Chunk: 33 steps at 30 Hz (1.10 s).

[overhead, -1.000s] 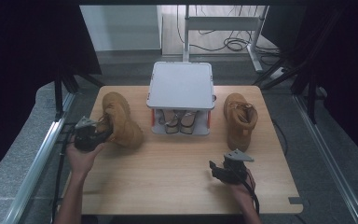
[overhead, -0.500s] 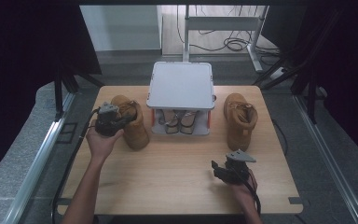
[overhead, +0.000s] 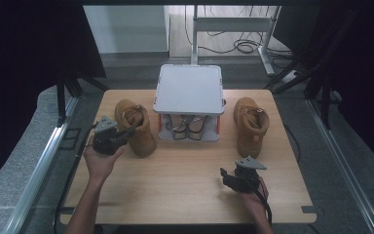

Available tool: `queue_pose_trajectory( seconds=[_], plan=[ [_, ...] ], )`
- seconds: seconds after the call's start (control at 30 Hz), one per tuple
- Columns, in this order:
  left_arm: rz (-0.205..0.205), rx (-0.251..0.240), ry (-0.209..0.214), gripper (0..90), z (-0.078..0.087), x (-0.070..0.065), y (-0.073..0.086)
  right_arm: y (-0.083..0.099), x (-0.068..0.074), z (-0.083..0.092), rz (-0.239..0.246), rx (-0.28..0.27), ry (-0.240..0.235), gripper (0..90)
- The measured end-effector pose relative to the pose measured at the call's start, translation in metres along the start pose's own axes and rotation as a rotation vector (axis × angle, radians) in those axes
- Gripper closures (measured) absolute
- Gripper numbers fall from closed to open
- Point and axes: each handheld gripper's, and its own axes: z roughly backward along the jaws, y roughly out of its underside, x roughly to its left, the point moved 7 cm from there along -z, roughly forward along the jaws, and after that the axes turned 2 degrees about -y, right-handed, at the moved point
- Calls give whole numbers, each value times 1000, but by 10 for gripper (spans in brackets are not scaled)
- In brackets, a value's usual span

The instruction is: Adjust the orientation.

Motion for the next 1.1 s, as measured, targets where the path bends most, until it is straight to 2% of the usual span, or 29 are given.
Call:
queue_pose_trajectory(
  seconds=[0.13, 0.43, 0.57, 0.63, 0.83, 1.1],
  plan=[
    [-29, 29, 14, 877, -8, -16, 13, 0, -1, 0, -3, 2, 1, 331],
    [-37, 102, 40, 879, -39, -34, 36, 2, -1, -1, -4, 8, 2, 331],
    [-57, 127, 45, 879, -49, -44, 44, 3, -1, -2, -7, 16, 0, 331],
    [-66, 134, 32, 880, -54, -45, 46, 3, -1, -2, -6, 16, -1, 332],
    [-39, 111, 1, 879, -69, -38, 41, 2, 0, -2, -2, 14, -6, 332],
    [-36, 132, -47, 882, -88, -28, 43, 5, -3, -4, -5, 25, -5, 331]
  ],
)
